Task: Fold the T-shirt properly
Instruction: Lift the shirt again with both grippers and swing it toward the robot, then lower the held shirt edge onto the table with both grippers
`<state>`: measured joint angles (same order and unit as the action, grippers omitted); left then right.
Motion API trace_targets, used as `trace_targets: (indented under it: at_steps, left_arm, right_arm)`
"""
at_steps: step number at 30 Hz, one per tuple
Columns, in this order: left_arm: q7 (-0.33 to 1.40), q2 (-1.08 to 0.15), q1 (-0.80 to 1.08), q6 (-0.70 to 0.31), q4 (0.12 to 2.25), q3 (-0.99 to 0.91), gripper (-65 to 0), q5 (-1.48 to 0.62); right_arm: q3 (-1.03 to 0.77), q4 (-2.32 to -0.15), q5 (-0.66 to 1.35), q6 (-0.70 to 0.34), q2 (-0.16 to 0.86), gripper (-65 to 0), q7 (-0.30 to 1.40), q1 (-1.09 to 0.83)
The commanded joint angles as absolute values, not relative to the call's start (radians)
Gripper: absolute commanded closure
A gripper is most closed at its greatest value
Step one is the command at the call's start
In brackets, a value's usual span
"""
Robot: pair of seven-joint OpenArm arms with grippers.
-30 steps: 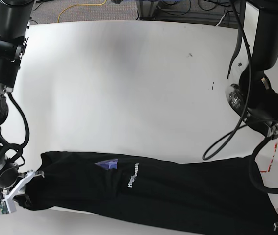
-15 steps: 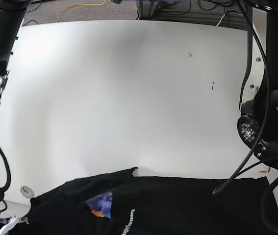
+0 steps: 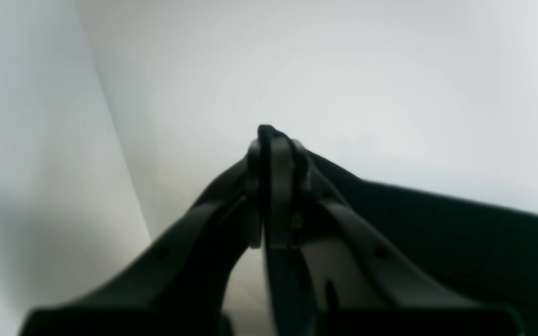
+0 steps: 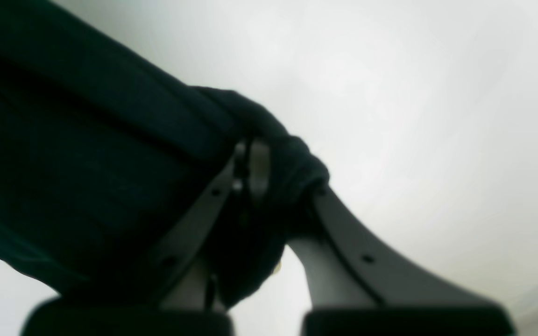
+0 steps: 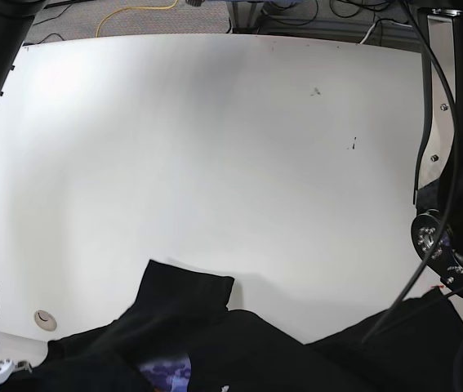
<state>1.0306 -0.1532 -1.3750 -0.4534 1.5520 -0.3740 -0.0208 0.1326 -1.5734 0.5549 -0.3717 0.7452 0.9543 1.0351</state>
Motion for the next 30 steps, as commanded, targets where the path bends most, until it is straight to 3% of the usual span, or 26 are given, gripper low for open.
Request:
trace_targets:
  at_steps: [1, 16, 30]
  left_arm:
    - [1.013, -0.15, -1.362, -0.456, 1.569, -0.371, 0.0, -0.03]
    - [1.027, -0.191, -0.969, -0.518, 1.791, -0.377, 0.0, -0.031]
    - [1.121, -0.183, -0.472, -0.59, 2.009, -0.526, 0.0, -0.033]
  right_arm:
    - [0.076, -1.626, 0.578, -0.367, 0.774, 0.0, 0.932, 0.993]
    - [-0.269, -1.833, 0.667, -0.367, 0.796, 0.0, 0.934, 0.389]
    - [-0.466, -1.98, 0.713, -0.366, 0.607, 0.0, 0.935, -0.116]
